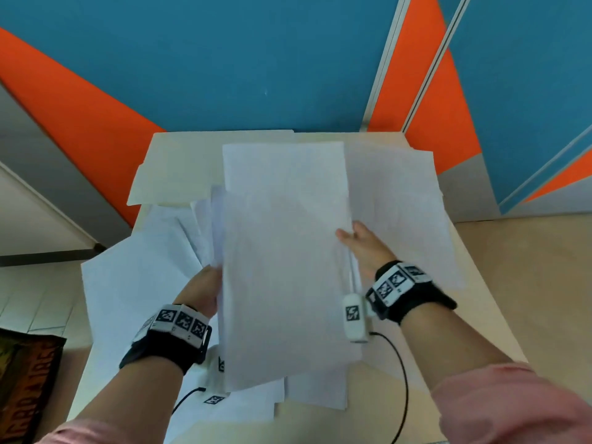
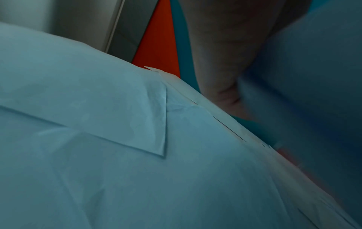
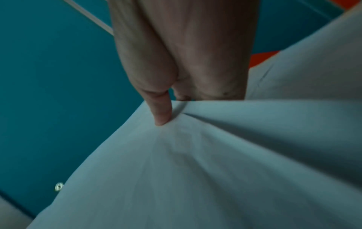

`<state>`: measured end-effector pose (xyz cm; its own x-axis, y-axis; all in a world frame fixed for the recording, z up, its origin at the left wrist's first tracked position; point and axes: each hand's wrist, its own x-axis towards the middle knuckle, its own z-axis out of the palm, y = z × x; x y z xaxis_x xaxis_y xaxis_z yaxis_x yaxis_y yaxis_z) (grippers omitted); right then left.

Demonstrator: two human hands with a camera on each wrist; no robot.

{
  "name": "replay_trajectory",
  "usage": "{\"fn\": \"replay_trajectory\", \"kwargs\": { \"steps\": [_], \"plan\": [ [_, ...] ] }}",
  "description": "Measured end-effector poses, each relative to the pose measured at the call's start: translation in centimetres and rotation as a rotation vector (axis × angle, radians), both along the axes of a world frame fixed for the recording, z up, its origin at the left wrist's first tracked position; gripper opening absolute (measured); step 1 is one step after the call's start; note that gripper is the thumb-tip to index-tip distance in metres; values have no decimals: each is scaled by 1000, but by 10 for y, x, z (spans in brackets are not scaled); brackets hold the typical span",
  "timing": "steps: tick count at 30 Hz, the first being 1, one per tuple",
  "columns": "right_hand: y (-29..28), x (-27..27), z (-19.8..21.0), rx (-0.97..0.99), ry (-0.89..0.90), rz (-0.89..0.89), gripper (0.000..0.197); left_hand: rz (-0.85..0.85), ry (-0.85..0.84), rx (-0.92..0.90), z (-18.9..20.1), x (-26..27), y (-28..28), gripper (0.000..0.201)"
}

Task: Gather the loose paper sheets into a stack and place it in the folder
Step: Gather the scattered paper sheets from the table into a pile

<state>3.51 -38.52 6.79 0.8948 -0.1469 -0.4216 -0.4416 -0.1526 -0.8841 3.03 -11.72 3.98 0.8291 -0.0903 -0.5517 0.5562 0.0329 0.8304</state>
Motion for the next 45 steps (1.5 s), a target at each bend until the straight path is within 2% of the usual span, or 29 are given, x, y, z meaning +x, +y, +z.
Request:
{"fn": "replay_trajectory", "kwargs": {
  "steps": [3, 5, 6, 8, 10, 11, 13, 15, 17, 19, 21, 22, 25, 28, 30, 32, 35, 38, 40, 42, 45],
  "plan": [
    [23, 0, -25, -8, -2, -55, 43, 17, 85, -177, 2, 0, 5, 73],
    [36, -2, -32, -9, -36, -78, 39, 16, 119, -225, -1, 0, 10, 80],
    [42, -4, -33, 9, -52, -69, 37, -1, 110, -177, -2, -1, 10, 74],
    [47, -7, -34, 22, -66, -5, 34, -9, 64, 16, -12, 1, 13, 47],
    [35, -10, -41, -61, -33, 28, 34, 16, 28, 176, -17, 2, 17, 35],
    [22, -12, -46, -151, -22, -24, 33, 34, 19, 211, -18, 3, 20, 34],
    [-17, -23, -58, -430, 90, -247, 35, 83, 6, 234, -19, 5, 29, 33],
    [-55, -46, -59, -637, 387, -470, 58, 113, 24, 222, -19, 6, 37, 34],
    [-75, -67, -54, -623, 637, -509, 94, 147, 43, 202, -24, 9, 45, 38],
    [-79, -70, -56, -534, 713, -509, 115, 158, 61, 166, -28, 11, 51, 41],
    [-77, -63, -59, -474, 690, -510, 114, 168, 69, 138, -31, 11, 52, 42],
    [-77, -60, -62, -453, 667, -500, 105, 164, 72, 134, -31, 11, 53, 42],
    [-84, -56, -65, -489, 551, -459, 55, 163, 87, 142, -35, 12, 60, 43],
    [-85, -56, -49, -497, 273, -447, 30, 184, 94, 133, -36, 13, 74, 42],
    [-86, -52, -27, -405, 103, -354, 29, 191, 94, 134, -37, 12, 84, 40],
    [-84, -46, -2, -181, 3, -287, 31, 203, 99, 127, -37, 9, 95, 40],
    [-78, -32, 24, 123, -92, -236, 55, 226, 118, 103, -41, 2, 112, 43],
    [-68, -13, 37, 236, -121, -218, 65, 256, 147, 93, -47, -7, 132, 44],
    [-58, 2, 37, 273, -95, -200, 67, 270, 157, 84, -51, -13, 142, 43],
    [-37, 17, 24, 224, -34, -158, 52, 272, 168, 73, -52, -17, 147, 41],
    [10, 31, -18, -62, 48, -101, 38, 292, 161, 25, -50, -22, 151, 29]
  ]
}}
